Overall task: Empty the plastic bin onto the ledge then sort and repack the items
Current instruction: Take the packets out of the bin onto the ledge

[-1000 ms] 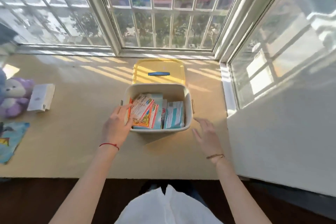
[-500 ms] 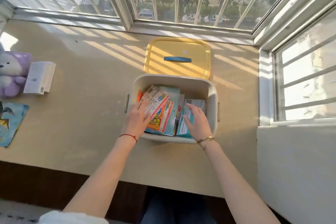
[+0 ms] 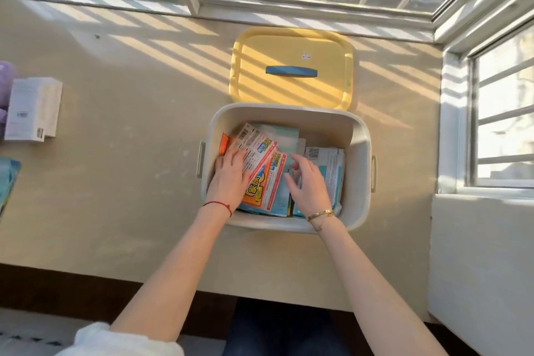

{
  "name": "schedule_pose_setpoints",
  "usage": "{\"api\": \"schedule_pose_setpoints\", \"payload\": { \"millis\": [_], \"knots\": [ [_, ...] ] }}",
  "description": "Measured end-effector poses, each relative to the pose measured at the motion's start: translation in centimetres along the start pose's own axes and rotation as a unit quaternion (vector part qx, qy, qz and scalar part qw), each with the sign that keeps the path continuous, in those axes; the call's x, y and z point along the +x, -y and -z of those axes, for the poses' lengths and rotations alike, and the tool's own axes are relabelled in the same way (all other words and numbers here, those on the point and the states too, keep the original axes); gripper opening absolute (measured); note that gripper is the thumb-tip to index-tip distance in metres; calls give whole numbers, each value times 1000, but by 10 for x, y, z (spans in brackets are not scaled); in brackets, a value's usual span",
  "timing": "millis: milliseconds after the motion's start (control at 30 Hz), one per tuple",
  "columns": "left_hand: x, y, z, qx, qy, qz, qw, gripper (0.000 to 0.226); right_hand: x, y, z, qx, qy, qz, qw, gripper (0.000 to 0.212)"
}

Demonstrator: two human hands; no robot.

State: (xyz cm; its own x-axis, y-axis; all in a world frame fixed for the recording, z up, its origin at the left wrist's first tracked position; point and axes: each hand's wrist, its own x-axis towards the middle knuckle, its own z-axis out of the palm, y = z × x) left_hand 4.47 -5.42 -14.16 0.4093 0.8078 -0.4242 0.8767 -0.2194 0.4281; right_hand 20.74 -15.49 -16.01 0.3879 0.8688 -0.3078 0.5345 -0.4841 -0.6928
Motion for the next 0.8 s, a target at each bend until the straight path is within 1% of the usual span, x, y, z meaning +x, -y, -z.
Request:
{"api": "schedule_pose_setpoints", "payload": {
  "millis": [100,267,333,367,467,533,600,667,800],
  "knots": [
    [-1,4,-4,-5,4,0,1000,51,-2,4,-8,14,17,-7,1000,49],
    [-4,4,-4,-6,-1,-8,1000,53,0,11,-13,63,37,-30,997,73],
    [-5,5,-4,-8,0,-13,1000,54,1,14,-13,73,48,2,996,80],
    [-5,6,-4,-11,2,-14,1000,54,2,16,-14,64,58,25,996,80],
    [-7,6,-4,-19,5,-14,1000,54,7,25,-19,60,94,68,991,67],
    [-7,6,-4,-25,4,-10,1000,55,14,32,-25,83,100,73,989,59],
    [-8,6,-4,-33,1,-5,999,54,21,36,-31,92,76,55,991,53],
    [-8,6,-3,-41,1,-4,999,53,23,40,-35,98,35,28,994,46],
    [-11,7,0,-51,-8,-24,998,52,13,36,-26,130,-7,-10,991,45]
  ]
}}
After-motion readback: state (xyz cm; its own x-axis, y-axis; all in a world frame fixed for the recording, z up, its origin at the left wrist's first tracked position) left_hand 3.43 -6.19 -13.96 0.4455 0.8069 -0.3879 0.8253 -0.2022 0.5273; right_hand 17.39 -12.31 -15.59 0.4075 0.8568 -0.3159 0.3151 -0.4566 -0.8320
